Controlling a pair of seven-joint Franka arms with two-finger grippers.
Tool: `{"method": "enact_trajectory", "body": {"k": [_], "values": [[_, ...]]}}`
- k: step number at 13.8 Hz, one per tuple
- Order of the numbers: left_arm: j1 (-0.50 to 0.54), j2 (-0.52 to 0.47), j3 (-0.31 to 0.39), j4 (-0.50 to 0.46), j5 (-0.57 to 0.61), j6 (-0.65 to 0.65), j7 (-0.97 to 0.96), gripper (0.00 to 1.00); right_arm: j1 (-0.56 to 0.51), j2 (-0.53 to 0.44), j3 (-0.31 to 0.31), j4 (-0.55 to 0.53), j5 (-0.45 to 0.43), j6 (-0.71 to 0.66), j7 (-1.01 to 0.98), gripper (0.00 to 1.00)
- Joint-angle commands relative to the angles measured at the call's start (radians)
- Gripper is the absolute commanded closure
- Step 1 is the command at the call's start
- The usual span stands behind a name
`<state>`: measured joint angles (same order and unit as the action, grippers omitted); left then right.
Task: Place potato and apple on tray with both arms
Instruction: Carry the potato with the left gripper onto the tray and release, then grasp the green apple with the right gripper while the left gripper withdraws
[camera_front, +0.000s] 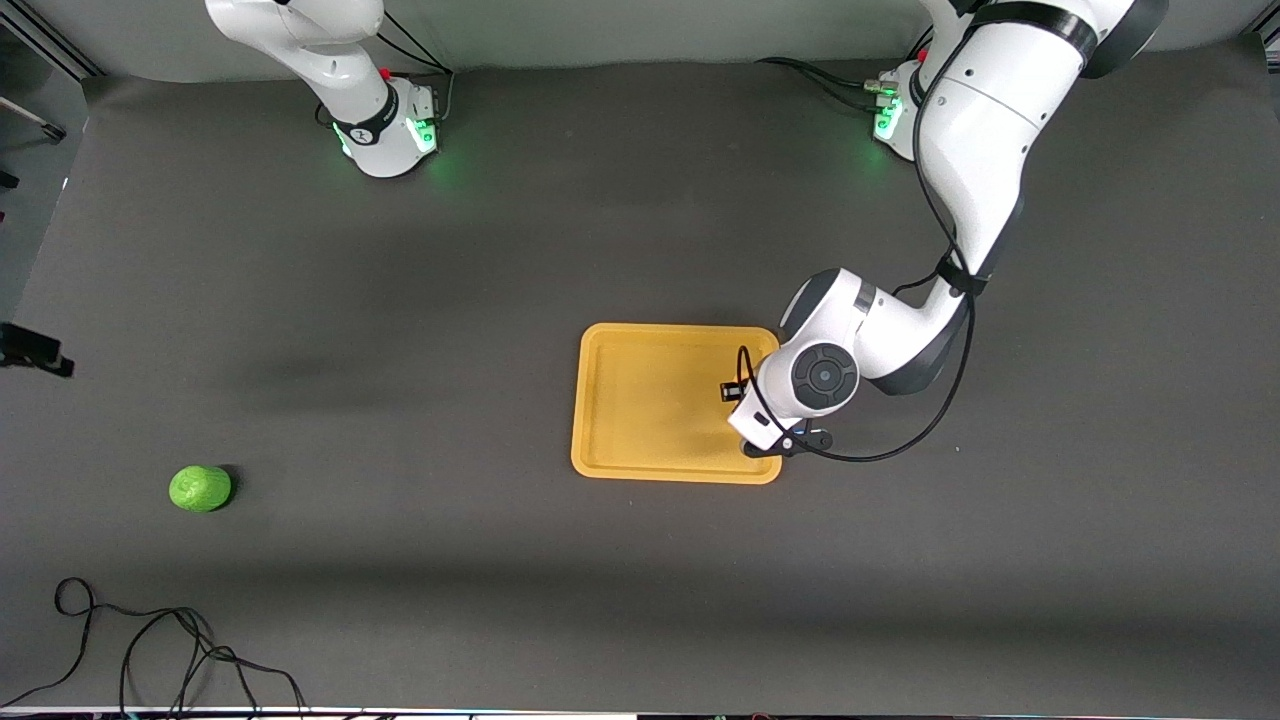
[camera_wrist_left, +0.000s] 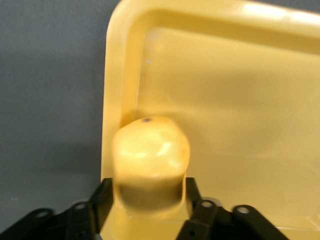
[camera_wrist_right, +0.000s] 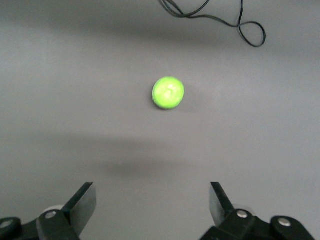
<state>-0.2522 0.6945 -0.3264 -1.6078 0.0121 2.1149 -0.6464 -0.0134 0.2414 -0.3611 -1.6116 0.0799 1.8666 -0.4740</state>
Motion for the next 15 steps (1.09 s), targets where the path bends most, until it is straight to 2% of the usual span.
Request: {"method": "enact_trajectory", "body": {"k": [1, 4, 6, 8, 12, 14, 15], "values": [[-0.012, -0.001, 0.004, 0.025, 0.017, 0.002, -0.033, 0.0, 0.004, 0.122, -0.009, 0.016, 0.07, 0.106, -0.044, 0.0], [0.016, -0.041, 0.007, 0.08, 0.014, -0.036, -0.07, 0.0, -0.016, 0.257, -0.007, 0.016, 0.187, 0.235, -0.136, 0.0], [0.089, -0.116, 0.021, 0.147, 0.031, -0.125, -0.062, 0.0, -0.017, 0.33, -0.007, 0.016, 0.247, 0.296, -0.161, 0.0], [0.187, -0.222, 0.021, 0.148, 0.106, -0.212, 0.025, 0.0, -0.017, 0.386, -0.004, 0.015, 0.271, 0.359, -0.17, 0.0], [0.405, -0.403, 0.017, 0.048, 0.103, -0.263, 0.417, 0.01, -0.02, 0.472, -0.002, 0.025, 0.345, 0.433, -0.213, 0.0], [0.489, -0.522, 0.017, -0.082, 0.076, -0.248, 0.586, 0.01, -0.02, 0.501, 0.001, 0.027, 0.379, 0.445, -0.221, 0.0], [0.523, -0.561, 0.02, -0.113, 0.037, -0.256, 0.65, 0.01, -0.022, 0.518, 0.002, 0.027, 0.38, 0.456, -0.221, 0.0]]}}
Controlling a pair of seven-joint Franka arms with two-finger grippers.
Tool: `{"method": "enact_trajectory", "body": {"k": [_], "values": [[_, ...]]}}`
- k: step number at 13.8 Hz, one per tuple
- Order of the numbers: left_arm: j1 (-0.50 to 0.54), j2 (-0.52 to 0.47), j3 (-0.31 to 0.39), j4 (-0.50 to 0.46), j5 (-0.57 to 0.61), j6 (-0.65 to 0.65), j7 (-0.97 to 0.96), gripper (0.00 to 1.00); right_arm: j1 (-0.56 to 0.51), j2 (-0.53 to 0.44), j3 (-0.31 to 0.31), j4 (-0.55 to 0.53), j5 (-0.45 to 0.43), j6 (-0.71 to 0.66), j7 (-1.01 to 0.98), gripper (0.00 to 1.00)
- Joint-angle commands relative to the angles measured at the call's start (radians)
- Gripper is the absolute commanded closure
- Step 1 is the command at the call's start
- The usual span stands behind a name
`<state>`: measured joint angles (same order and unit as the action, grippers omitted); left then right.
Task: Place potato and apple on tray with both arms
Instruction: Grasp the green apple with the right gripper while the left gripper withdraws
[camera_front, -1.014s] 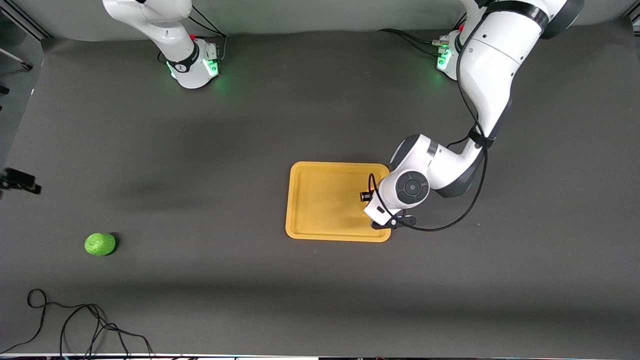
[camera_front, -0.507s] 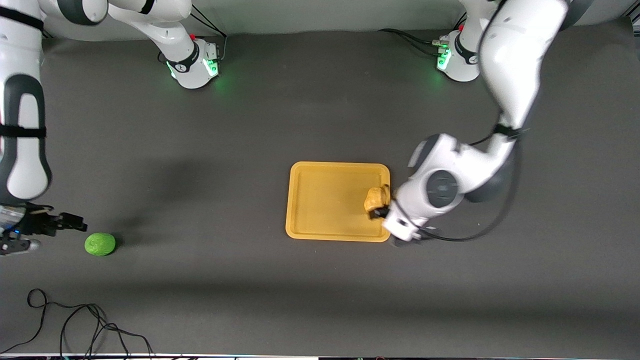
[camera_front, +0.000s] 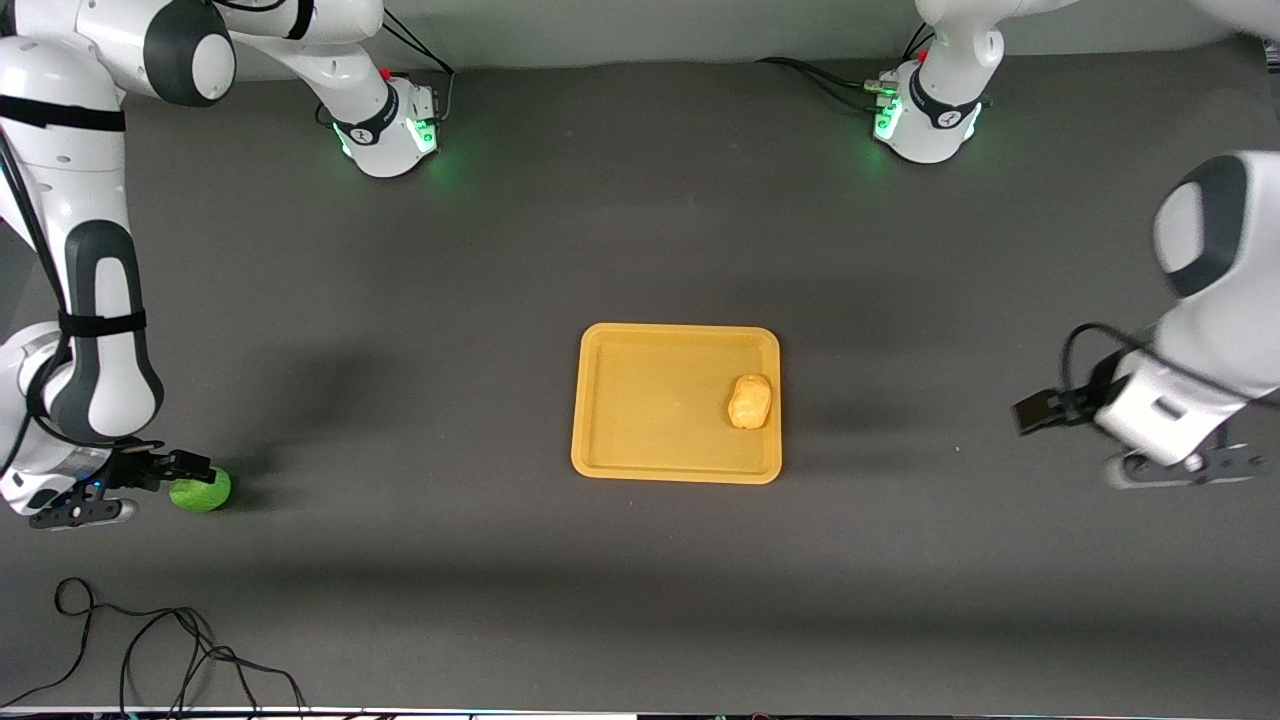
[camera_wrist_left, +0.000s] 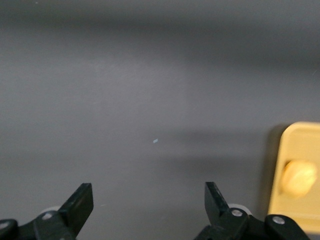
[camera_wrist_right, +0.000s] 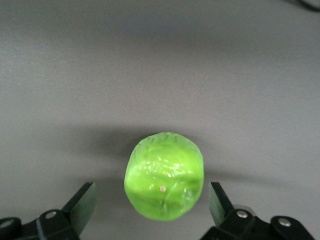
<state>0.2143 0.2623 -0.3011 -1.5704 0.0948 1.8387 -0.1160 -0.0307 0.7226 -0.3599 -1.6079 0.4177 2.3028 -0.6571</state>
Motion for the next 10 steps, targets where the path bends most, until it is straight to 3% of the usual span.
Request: {"method": "enact_trajectory", "body": {"k": [1, 4, 5, 6, 7, 10], "values": [[0.075, -0.155, -0.004, -0.166, -0.059, 0.013, 0.152, 0.01, -0.005, 0.053, 0.003, 0.023, 0.044, 0.027, -0.038, 0.0], [0.077, -0.187, -0.006, -0.195, -0.06, 0.004, 0.153, 0.01, -0.005, 0.069, 0.003, 0.035, 0.049, 0.035, -0.039, 0.02], [0.083, -0.189, -0.006, -0.197, -0.06, -0.002, 0.159, 0.01, -0.005, 0.07, 0.003, 0.036, 0.049, 0.035, -0.062, 0.17], [0.088, -0.192, -0.006, -0.197, -0.06, -0.025, 0.174, 0.01, -0.005, 0.081, 0.003, 0.054, 0.049, 0.035, -0.091, 0.41], [0.094, -0.204, -0.004, -0.203, -0.06, -0.045, 0.22, 0.01, -0.008, 0.096, 0.003, 0.095, 0.047, 0.032, -0.114, 0.53], [0.106, -0.204, -0.003, -0.208, -0.061, -0.041, 0.251, 0.01, -0.011, 0.072, 0.001, 0.117, 0.036, 0.003, -0.128, 0.62]]}}
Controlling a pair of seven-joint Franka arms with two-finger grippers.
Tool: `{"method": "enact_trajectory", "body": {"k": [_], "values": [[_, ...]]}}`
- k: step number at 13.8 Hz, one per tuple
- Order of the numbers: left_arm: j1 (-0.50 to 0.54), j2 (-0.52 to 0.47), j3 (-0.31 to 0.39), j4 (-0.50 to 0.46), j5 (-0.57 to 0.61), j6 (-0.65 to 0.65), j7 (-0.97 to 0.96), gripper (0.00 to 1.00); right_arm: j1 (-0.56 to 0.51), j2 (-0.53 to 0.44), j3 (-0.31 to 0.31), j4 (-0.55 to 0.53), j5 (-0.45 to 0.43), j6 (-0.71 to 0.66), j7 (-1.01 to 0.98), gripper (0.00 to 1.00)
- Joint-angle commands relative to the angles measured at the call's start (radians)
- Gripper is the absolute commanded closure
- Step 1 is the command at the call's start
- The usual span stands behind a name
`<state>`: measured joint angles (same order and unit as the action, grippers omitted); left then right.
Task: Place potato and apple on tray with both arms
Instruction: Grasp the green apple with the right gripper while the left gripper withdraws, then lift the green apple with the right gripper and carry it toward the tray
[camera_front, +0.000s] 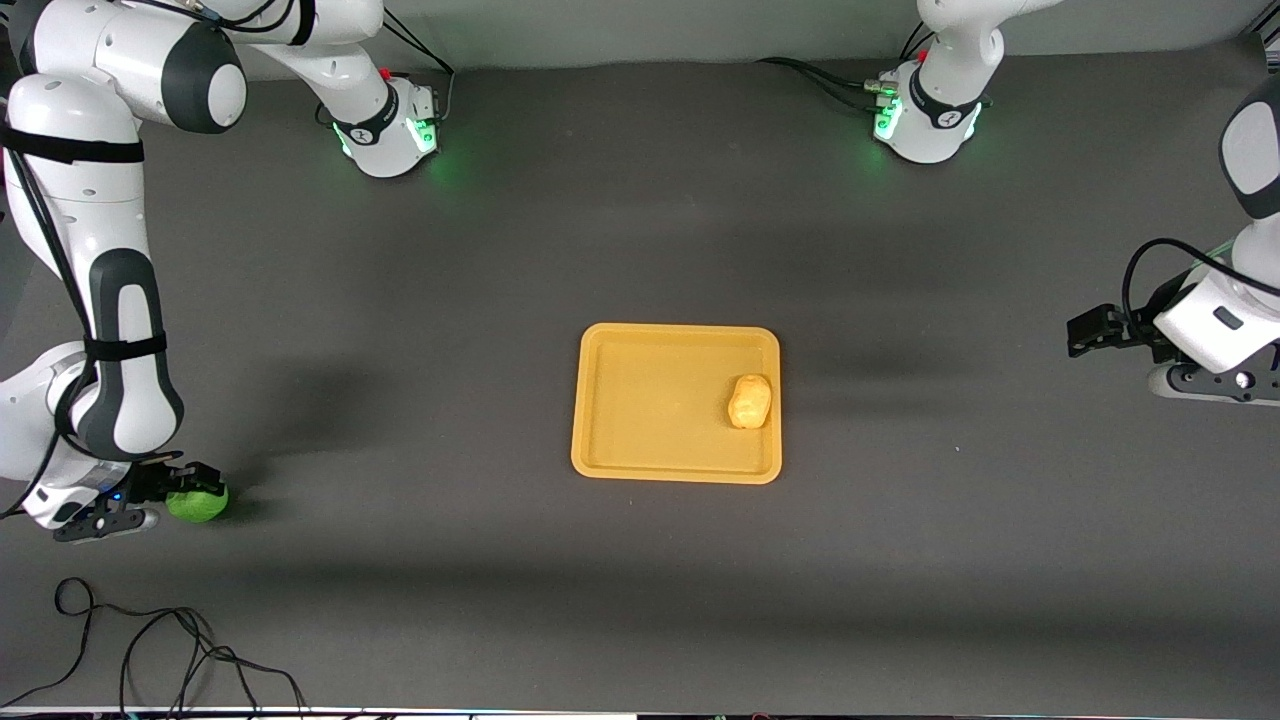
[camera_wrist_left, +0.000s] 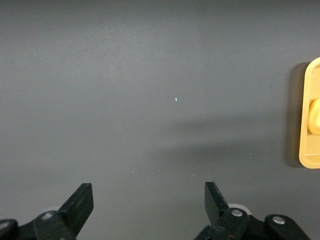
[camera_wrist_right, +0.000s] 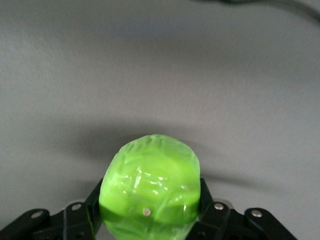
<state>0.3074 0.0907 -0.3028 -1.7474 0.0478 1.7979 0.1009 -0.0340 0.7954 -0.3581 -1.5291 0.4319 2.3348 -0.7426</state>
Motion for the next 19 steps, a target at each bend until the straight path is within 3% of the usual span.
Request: {"method": "enact_trajectory", "body": {"k": [1, 5, 8, 10, 11, 17, 19], "values": [[0.013, -0.026, 0.001, -0.032, -0.014, 0.006, 0.033, 0.01, -0.001, -0.027, -0.007, 0.047, 0.019, -0.079, -0.035, 0.62], [0.01, -0.034, 0.022, -0.029, -0.016, -0.005, 0.037, 0.01, 0.002, -0.21, -0.044, 0.076, -0.122, -0.303, -0.017, 0.62], [-0.013, -0.029, 0.03, -0.027, -0.022, 0.014, 0.029, 0.01, 0.041, -0.385, -0.051, 0.08, -0.277, -0.521, 0.148, 0.62], [-0.156, -0.034, 0.185, -0.023, -0.057, 0.014, 0.033, 0.01, 0.118, -0.471, -0.051, 0.075, -0.32, -0.647, 0.276, 0.62], [-0.228, -0.04, 0.255, -0.024, -0.06, 0.014, 0.028, 0.01, 0.164, -0.498, -0.051, 0.072, -0.32, -0.688, 0.343, 0.62], [-0.361, -0.045, 0.333, -0.017, -0.062, 0.011, -0.03, 0.01, 0.588, -0.518, -0.047, 0.081, -0.309, -0.672, 0.936, 0.62], [-0.428, -0.045, 0.408, -0.015, -0.062, 0.008, -0.03, 0.01, 0.743, -0.486, -0.045, 0.086, -0.309, -0.614, 1.159, 0.62]]}}
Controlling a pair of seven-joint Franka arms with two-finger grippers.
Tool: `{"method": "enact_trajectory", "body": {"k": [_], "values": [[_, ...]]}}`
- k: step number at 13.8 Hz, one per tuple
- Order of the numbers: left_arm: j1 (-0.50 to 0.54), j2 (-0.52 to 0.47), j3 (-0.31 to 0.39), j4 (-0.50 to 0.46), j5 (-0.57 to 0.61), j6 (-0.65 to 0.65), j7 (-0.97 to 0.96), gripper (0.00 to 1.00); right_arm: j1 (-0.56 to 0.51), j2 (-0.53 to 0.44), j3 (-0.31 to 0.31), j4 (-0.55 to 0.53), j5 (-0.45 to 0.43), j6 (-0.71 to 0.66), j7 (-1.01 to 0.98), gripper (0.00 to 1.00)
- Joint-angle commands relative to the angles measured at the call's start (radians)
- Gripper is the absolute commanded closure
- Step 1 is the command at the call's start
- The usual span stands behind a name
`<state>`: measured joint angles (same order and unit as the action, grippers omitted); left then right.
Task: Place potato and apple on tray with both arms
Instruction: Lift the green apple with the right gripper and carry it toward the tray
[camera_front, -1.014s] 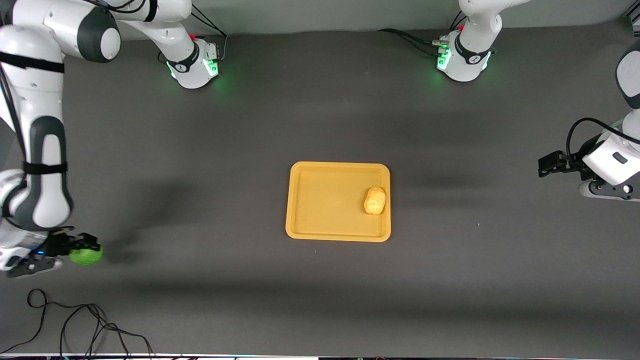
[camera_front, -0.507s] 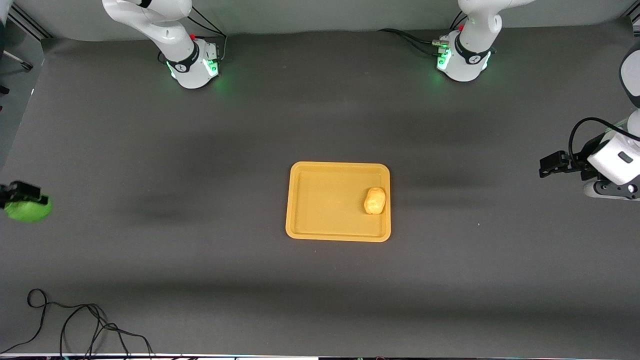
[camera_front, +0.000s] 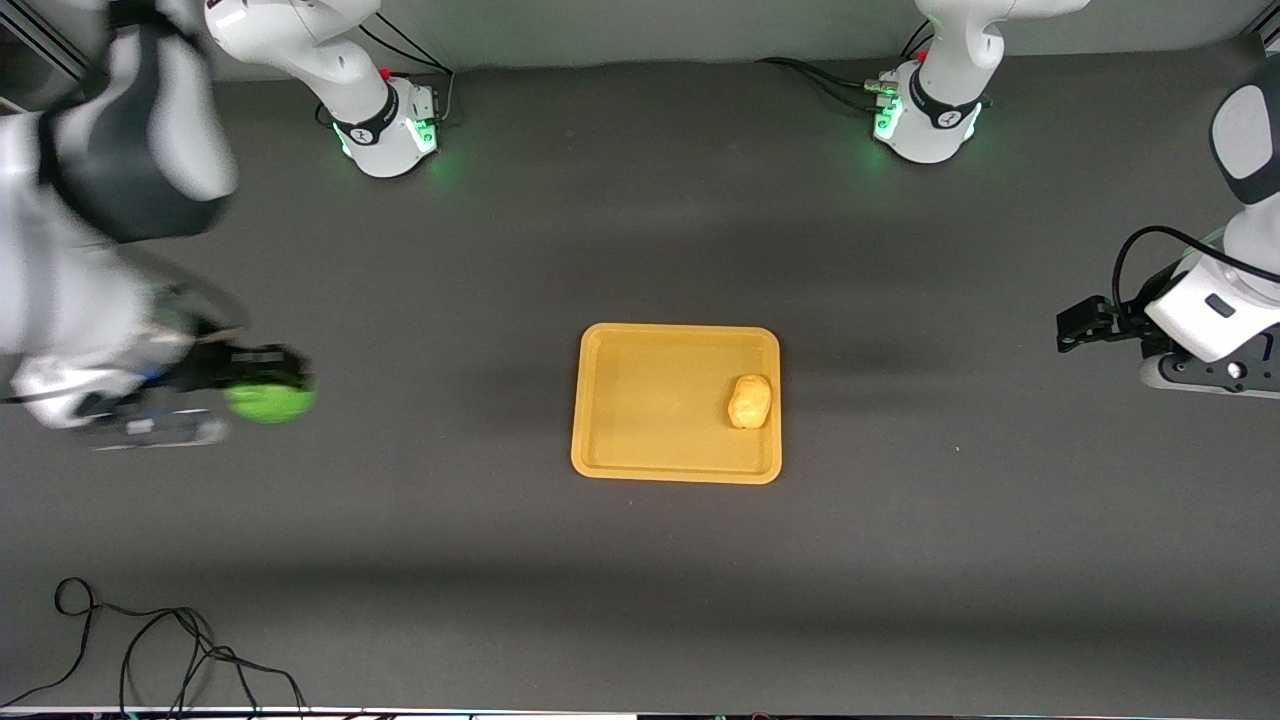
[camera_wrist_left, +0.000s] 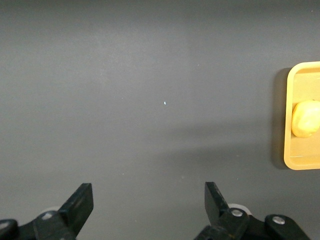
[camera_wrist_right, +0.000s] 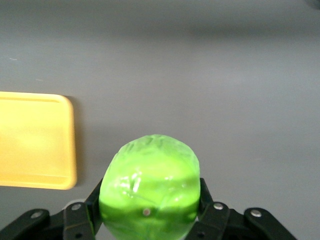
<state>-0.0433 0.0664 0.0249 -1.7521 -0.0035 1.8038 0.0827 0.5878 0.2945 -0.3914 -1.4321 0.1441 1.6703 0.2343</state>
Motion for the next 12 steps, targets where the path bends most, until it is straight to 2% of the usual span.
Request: {"method": "enact_trajectory", "body": {"k": [1, 3, 4, 6, 8, 10, 12], "values": [[-0.119, -0.02, 0.128, -0.012, -0.01, 0.002, -0.012, 0.01, 0.197, 0.05, -0.011, 0.014, -0.02, 0.08, 0.32, 0.62], [-0.119, -0.02, 0.138, -0.012, -0.009, -0.001, -0.011, 0.01, 0.309, 0.177, -0.006, 0.131, -0.018, 0.094, 0.565, 0.62], [-0.118, -0.02, 0.138, -0.012, -0.009, -0.004, -0.009, 0.01, 0.351, 0.258, 0.003, 0.222, -0.006, 0.094, 0.67, 0.62], [-0.119, -0.017, 0.138, -0.012, -0.01, -0.001, -0.011, 0.01, 0.38, 0.388, 0.038, 0.358, 0.012, 0.114, 0.826, 0.62], [-0.119, -0.017, 0.138, -0.012, -0.009, -0.009, -0.011, 0.01, 0.383, 0.455, 0.095, 0.372, 0.011, 0.188, 0.894, 0.62], [-0.122, -0.014, 0.138, 0.003, -0.009, -0.012, -0.014, 0.01, 0.394, 0.526, 0.103, 0.368, 0.006, 0.265, 0.902, 0.62], [-0.125, -0.002, 0.135, 0.071, -0.01, -0.033, -0.012, 0.01, 0.394, 0.592, 0.103, 0.354, 0.006, 0.351, 0.901, 0.62]]}}
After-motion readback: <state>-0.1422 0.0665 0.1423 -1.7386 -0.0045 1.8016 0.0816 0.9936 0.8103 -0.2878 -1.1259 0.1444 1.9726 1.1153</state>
